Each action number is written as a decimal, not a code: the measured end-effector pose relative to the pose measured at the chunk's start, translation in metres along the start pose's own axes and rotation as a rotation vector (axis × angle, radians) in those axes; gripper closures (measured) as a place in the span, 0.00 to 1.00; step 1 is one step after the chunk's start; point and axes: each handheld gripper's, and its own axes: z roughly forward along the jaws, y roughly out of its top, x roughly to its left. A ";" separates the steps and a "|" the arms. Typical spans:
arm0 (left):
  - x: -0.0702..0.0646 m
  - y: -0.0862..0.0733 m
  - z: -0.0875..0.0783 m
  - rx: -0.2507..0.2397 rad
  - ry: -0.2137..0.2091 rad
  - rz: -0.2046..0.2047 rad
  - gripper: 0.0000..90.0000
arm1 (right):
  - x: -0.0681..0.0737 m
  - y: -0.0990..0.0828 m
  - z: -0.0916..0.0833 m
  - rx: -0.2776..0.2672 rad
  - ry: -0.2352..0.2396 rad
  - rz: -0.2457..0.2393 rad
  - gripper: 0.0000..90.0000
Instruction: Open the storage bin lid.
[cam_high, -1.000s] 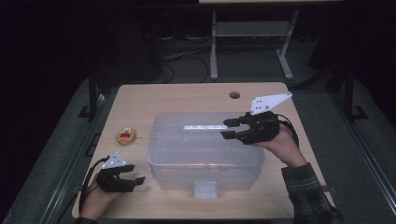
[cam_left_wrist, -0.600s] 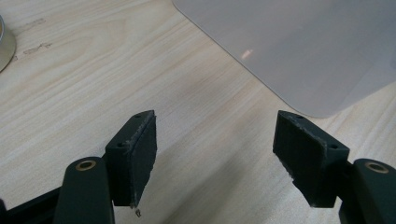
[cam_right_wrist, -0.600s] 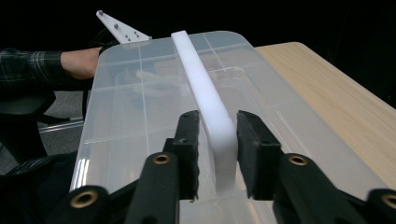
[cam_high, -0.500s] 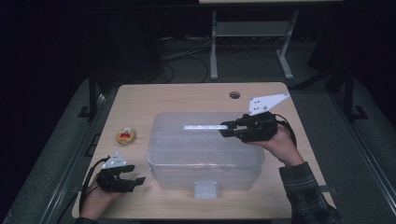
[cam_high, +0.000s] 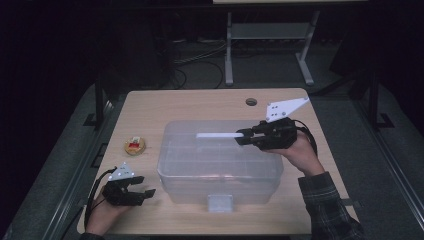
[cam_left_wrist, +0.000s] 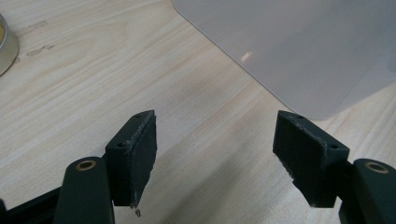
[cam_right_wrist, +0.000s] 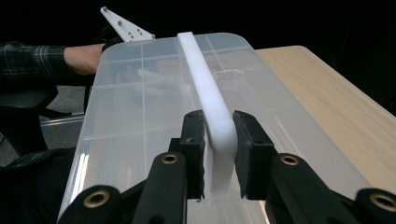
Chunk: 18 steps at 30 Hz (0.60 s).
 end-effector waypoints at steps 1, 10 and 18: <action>0.000 0.000 0.000 0.000 0.001 0.000 0.33 | 0.000 0.001 0.000 0.003 0.001 -0.001 0.83; 0.000 0.001 -0.002 -0.010 0.002 -0.002 0.33 | -0.003 0.005 -0.001 0.002 -0.004 -0.002 0.83; 0.000 0.002 -0.006 -0.025 0.003 0.000 0.33 | -0.008 0.009 -0.002 -0.002 0.003 0.010 0.84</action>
